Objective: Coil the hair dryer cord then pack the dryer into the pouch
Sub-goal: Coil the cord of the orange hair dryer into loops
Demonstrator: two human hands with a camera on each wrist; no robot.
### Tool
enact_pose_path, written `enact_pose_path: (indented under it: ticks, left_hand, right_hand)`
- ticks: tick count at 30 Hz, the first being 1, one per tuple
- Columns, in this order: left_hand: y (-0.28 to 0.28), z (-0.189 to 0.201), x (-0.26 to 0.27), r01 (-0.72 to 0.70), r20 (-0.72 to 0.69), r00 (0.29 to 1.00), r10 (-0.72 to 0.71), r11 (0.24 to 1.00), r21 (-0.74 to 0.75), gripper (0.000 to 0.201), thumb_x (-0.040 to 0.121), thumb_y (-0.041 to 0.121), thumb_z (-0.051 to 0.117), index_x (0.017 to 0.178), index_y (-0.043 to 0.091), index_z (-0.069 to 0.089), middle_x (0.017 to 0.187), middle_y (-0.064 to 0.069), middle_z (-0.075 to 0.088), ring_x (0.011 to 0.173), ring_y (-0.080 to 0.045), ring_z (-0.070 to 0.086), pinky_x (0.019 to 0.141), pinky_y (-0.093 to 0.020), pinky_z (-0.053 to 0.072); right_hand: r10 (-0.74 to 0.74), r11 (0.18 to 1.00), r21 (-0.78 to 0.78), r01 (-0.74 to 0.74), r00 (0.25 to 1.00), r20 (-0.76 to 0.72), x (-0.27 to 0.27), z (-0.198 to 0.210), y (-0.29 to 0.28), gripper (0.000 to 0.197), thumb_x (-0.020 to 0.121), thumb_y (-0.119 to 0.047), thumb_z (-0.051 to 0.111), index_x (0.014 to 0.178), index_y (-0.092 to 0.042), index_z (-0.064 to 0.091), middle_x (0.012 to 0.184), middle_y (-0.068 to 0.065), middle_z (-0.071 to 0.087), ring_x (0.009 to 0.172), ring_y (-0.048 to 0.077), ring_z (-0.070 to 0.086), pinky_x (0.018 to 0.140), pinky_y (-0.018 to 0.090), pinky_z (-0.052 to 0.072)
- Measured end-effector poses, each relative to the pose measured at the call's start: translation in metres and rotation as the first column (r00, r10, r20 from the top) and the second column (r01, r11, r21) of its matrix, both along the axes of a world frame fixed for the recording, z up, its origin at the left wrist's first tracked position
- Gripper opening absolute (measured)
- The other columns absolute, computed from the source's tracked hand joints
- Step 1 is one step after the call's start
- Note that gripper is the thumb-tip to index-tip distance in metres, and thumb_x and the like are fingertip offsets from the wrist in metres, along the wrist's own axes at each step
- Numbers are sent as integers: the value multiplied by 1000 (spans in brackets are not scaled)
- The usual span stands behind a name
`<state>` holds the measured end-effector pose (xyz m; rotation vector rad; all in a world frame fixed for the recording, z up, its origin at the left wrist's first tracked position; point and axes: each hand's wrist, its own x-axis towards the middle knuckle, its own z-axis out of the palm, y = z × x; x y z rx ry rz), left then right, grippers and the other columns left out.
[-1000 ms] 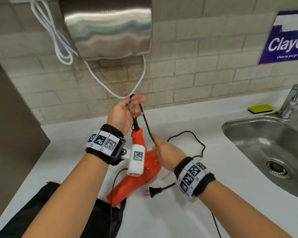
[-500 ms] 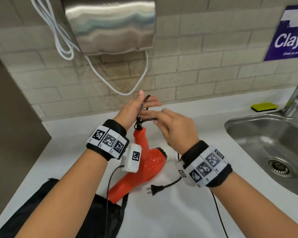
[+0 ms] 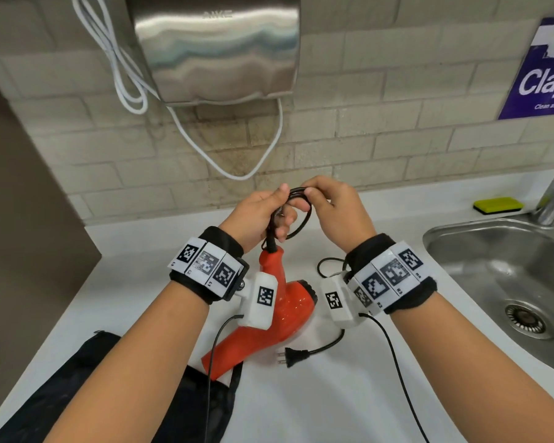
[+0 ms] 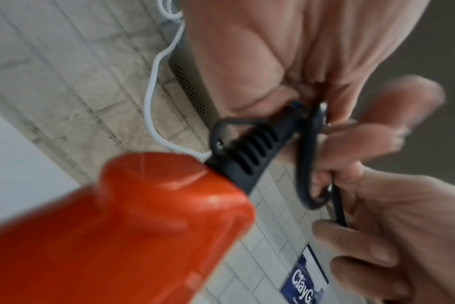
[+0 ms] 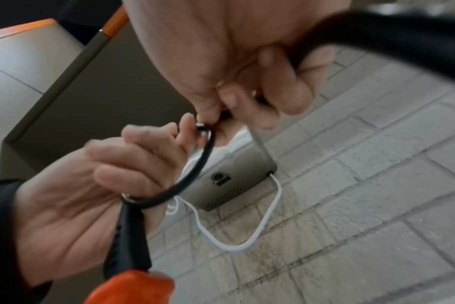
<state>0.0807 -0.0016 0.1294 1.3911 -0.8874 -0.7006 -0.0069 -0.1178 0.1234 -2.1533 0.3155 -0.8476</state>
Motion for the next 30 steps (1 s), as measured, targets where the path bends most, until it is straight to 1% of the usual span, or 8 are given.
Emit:
enact_pose_path:
  ticks: [3, 7, 11, 15, 19, 23, 26, 30]
  left_hand:
    - [0, -2, -1, 33, -38, 999, -33, 999, -5, 41, 100, 27, 26, 87, 8, 61, 47, 9, 52, 29, -1, 31, 37, -13, 27]
    - [2, -1, 1, 23, -95, 995, -24, 1000, -9, 41, 100, 24, 27, 86, 6, 61, 37, 9, 40, 26, -2, 24, 34, -12, 21]
    - [1, 2, 3, -4, -158, 987, 2, 1000, -15, 41, 100, 20, 26, 83, 5, 60, 34, 10, 34, 25, -2, 24, 33, -14, 18]
    - [2, 0, 7, -44, -221, 975, 29, 997, -64, 42, 100, 24, 23, 86, 4, 58, 31, 9, 30, 24, -3, 23, 34, -15, 17]
    - [2, -2, 11, -101, -245, 967, 74, 990, -101, 44, 100, 25, 21, 87, 5, 58, 30, 7, 28, 25, -5, 24, 36, -14, 28]
    - [2, -5, 15, -135, -295, 951, 89, 981, -138, 47, 100, 25, 19, 91, 3, 59, 39, 8, 45, 26, -5, 26, 34, -13, 24]
    - [1, -6, 16, -137, -312, 946, 84, 979, -150, 49, 100, 25, 18, 90, 3, 60, 45, 6, 54, 26, -4, 27, 35, -14, 20]
    - [1, -7, 13, -150, -294, 950, 106, 980, -131, 48, 101, 25, 18, 91, 3, 60, 52, 5, 64, 28, -4, 31, 33, -12, 23]
  right_hand:
    - [35, 998, 58, -38, 998, 48, 4, -4, 1, 21, 93, -13, 42, 88, -19, 61, 82, 7, 66, 82, 28, 61, 81, 47, 49]
    - [72, 997, -4, -72, 994, 77, 4, -22, 5, 28, 96, -12, 37, 112, -18, 60, 89, 12, 69, 84, 25, 63, 82, 43, 50]
    - [99, 991, -76, -107, 990, -98, 1, -40, 9, 54, 94, -2, 32, 143, -22, 21, 88, 5, 59, 81, 17, 56, 77, 24, 42]
    - [117, 985, -89, -151, 944, -308, -4, -57, 16, 70, 89, 3, 36, 147, -18, 2, 84, 1, 55, 77, 16, 55, 77, 21, 42]
    - [69, 961, -205, -186, 877, -475, -10, -73, 30, 77, 89, -3, 39, 145, -17, -12, 89, 9, 64, 72, 25, 60, 73, 37, 53]
    - [52, 936, -268, -228, 841, -538, -14, -78, 40, 74, 93, -15, 38, 144, -16, -16, 84, 14, 67, 64, 25, 57, 65, 40, 49]
    - [45, 910, -311, -276, 809, -587, -20, -80, 50, 78, 89, -6, 39, 144, -14, -17, 83, 15, 67, 66, 28, 60, 61, 40, 47]
    - [14, 860, -407, -307, 813, -582, -23, -74, 51, 72, 90, -4, 36, 145, -11, -10, 87, 16, 61, 65, 26, 50, 58, 35, 38]
